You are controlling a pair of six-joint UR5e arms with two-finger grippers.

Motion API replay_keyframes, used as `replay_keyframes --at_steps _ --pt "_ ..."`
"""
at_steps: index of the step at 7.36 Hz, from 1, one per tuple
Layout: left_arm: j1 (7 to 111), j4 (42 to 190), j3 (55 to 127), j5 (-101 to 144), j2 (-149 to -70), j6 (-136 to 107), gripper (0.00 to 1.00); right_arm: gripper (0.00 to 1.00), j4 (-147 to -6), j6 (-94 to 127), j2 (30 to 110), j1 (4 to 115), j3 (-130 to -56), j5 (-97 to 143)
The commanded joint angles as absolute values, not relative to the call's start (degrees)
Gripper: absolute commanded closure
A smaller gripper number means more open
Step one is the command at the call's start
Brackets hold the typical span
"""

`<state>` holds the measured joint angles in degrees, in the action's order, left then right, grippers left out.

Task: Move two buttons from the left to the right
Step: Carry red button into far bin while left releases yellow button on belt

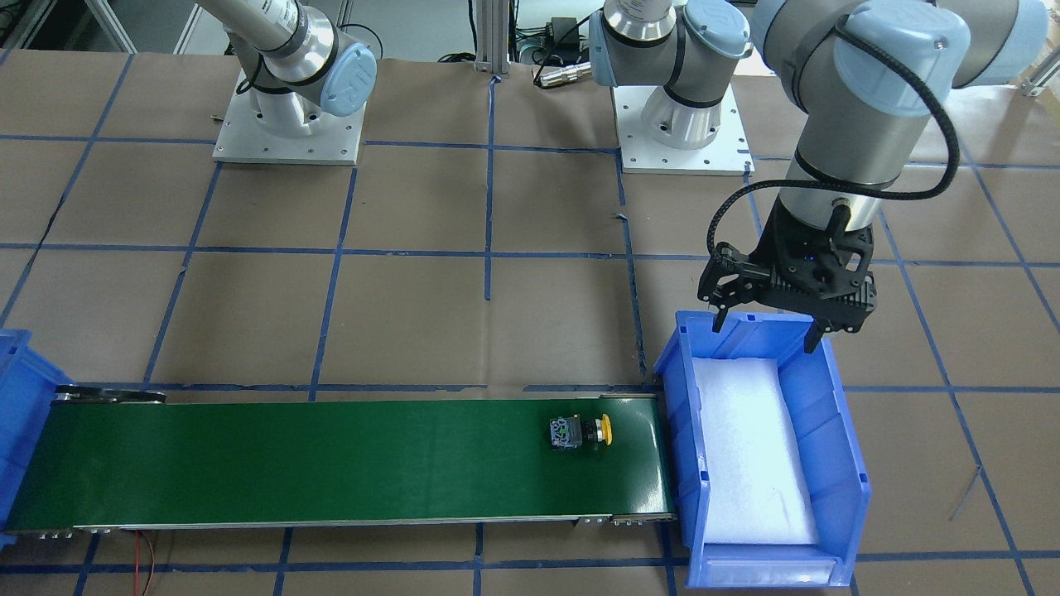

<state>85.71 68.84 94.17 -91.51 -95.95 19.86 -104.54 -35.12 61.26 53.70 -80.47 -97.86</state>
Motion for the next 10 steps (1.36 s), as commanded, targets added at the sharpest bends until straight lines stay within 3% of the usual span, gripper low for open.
replay_keyframes --at_steps 1,6,10 --pt "83.2 79.9 94.3 -91.2 -91.0 14.2 0.00 0.93 -105.3 -34.8 59.8 53.8 -79.1 -97.8" --pt "83.3 88.3 94.2 -92.1 -84.5 14.7 0.00 0.93 -106.9 -33.8 59.0 55.1 -77.3 -96.0" --pt "83.2 88.2 94.3 -91.2 -84.7 10.2 0.00 0.93 -117.5 -34.3 57.6 55.7 -77.8 -95.3"
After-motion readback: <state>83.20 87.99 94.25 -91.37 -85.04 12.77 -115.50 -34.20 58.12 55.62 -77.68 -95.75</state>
